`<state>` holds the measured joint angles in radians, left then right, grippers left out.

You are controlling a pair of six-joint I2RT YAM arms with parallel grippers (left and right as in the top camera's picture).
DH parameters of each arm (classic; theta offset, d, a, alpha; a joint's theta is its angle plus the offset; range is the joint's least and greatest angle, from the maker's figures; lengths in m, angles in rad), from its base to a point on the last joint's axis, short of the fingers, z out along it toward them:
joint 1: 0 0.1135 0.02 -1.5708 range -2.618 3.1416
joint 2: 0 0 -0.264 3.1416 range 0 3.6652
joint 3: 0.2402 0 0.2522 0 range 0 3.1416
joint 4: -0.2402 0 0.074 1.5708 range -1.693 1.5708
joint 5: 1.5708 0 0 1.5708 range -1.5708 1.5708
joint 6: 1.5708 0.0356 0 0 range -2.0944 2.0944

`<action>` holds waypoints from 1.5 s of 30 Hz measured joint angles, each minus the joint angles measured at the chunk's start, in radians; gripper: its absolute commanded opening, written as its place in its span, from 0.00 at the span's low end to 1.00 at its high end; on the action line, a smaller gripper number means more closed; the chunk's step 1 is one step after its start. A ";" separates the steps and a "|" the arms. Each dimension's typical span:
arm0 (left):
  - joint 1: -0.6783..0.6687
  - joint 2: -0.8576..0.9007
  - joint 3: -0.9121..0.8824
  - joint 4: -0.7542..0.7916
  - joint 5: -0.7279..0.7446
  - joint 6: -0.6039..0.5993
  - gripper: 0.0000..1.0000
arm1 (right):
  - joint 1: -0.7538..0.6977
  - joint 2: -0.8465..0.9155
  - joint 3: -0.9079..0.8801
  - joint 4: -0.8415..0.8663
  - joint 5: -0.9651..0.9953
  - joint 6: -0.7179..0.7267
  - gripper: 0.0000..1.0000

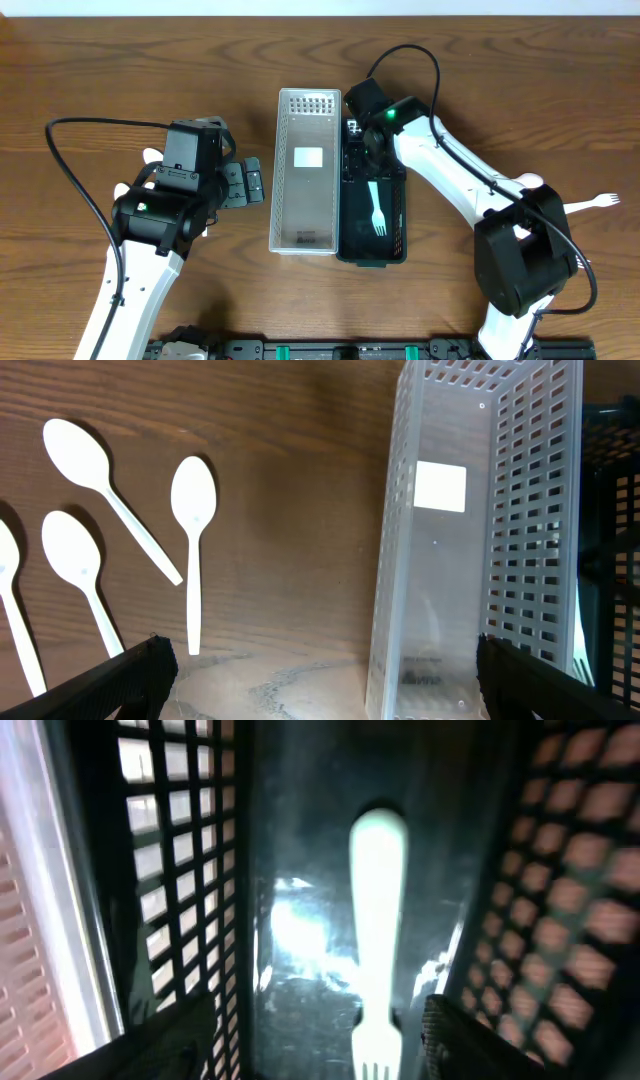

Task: Pack container
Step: 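Move the right gripper back over the white spoon at right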

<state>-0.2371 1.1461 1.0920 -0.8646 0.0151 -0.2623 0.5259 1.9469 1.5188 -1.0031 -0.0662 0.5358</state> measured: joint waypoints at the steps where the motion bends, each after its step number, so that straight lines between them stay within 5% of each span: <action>1: 0.000 0.000 0.000 0.000 0.000 0.000 0.98 | -0.002 0.000 0.027 -0.018 0.023 -0.003 0.66; 5: 0.000 0.000 0.000 0.000 0.000 0.000 0.98 | -0.035 -0.018 0.178 -0.087 0.115 0.018 0.85; 7: 0.000 0.000 0.000 0.000 0.000 0.000 0.98 | -0.079 -0.045 0.245 -0.127 0.140 0.059 0.76; 8: 0.000 0.000 0.000 0.000 0.000 0.000 0.98 | -0.119 -0.071 0.277 -0.150 0.152 0.114 0.79; 10: 0.000 0.000 0.000 -0.002 0.000 0.000 0.98 | -0.200 -0.114 0.306 -0.190 0.166 0.214 0.99; 15: 0.000 0.000 0.000 -0.013 0.000 0.000 0.98 | -0.447 -0.152 0.314 -0.250 0.173 0.465 0.99; 22: 0.000 0.000 0.000 -0.014 0.000 0.000 0.98 | -0.628 -0.115 0.237 -0.230 0.167 0.582 0.99; 35: 0.000 0.000 0.000 -0.014 0.000 0.000 0.98 | -0.688 -0.105 -0.172 0.040 0.152 0.698 0.95; 45: 0.000 0.000 0.000 -0.015 0.000 0.000 0.98 | -0.735 -0.105 -0.261 0.110 0.151 0.790 0.93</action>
<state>-0.2371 1.1461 1.0920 -0.8799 0.0151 -0.2623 -0.2096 1.8420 1.2583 -0.8928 0.0853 1.3258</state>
